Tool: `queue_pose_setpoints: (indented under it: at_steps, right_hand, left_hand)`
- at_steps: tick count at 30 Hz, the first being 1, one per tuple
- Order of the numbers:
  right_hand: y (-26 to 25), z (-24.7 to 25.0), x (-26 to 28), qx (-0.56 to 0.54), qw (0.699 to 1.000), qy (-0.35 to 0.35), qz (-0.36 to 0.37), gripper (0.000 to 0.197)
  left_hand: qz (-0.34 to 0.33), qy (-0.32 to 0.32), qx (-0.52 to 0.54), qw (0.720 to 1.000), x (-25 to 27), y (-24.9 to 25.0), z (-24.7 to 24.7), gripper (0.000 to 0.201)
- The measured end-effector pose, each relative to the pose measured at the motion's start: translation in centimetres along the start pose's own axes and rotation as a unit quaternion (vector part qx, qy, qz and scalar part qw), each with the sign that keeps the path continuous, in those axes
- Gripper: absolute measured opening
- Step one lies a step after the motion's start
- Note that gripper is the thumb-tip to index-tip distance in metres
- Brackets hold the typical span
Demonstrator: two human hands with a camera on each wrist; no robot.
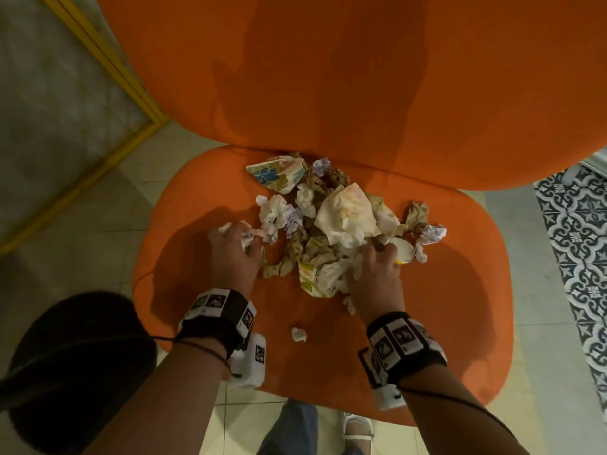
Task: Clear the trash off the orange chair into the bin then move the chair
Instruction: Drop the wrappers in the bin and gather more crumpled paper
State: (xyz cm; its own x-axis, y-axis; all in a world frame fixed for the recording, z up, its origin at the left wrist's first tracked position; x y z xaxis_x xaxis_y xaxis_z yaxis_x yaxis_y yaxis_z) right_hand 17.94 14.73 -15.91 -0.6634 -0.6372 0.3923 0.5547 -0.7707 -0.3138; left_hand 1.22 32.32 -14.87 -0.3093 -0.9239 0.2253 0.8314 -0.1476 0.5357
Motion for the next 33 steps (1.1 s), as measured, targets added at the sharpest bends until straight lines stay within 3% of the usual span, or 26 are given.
queue_pose_setpoints:
  at_steps: [4,10,13,16,18,26,33]
  right_hand:
    - [0.8,-0.5,0.0,-0.053,0.998,0.002,-0.015,0.039]
    - [1.8,1.9,1.4,-0.080,0.995,0.067,-0.004,0.045]
    - [1.7,0.7,2.8,-0.046,0.998,0.029,0.018,0.048]
    - [2.0,-1.8,3.3,0.031,0.998,-0.057,-0.009,0.075]
    - [2.0,-2.4,2.9,0.062,0.995,-0.071,-0.010,0.082]
    - [0.8,-3.0,1.9,0.035,0.996,-0.073,0.029,0.065]
    - [2.5,-2.4,1.9,-0.046,0.999,-0.029,-0.007,0.059]
  left_hand:
    - [-0.087,-0.010,0.037,0.995,-0.6,4.4,-0.5,0.031]
    - [-0.024,-0.110,-0.068,0.991,-3.4,5.5,-4.9,0.067]
    - [-0.013,-0.119,-0.109,0.987,-4.1,5.5,-5.6,0.072]
    - [-0.005,-0.115,-0.105,0.988,-4.1,5.4,-5.6,0.066]
    - [-0.012,-0.121,-0.094,0.988,-3.9,5.1,-5.6,0.057]
    - [-0.092,-0.112,-0.086,0.986,-4.8,4.5,-3.7,0.032]
    - [0.005,-0.052,0.051,0.997,-4.7,1.6,-1.0,0.035]
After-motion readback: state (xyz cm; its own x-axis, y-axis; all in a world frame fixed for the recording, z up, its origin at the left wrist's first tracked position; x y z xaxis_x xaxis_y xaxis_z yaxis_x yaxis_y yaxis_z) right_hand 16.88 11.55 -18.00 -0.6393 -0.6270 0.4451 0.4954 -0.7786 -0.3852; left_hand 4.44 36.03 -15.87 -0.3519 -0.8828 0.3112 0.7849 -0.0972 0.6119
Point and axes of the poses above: each hand's wrist, its own x-axis away from the middle knuckle, its own z-axis out of the back of the hand, y = z × x, the point moved 7 cm from there along -x, towards the middle knuckle, and after that the axes turned 2 degrees about -y, right-handed, at the moved point
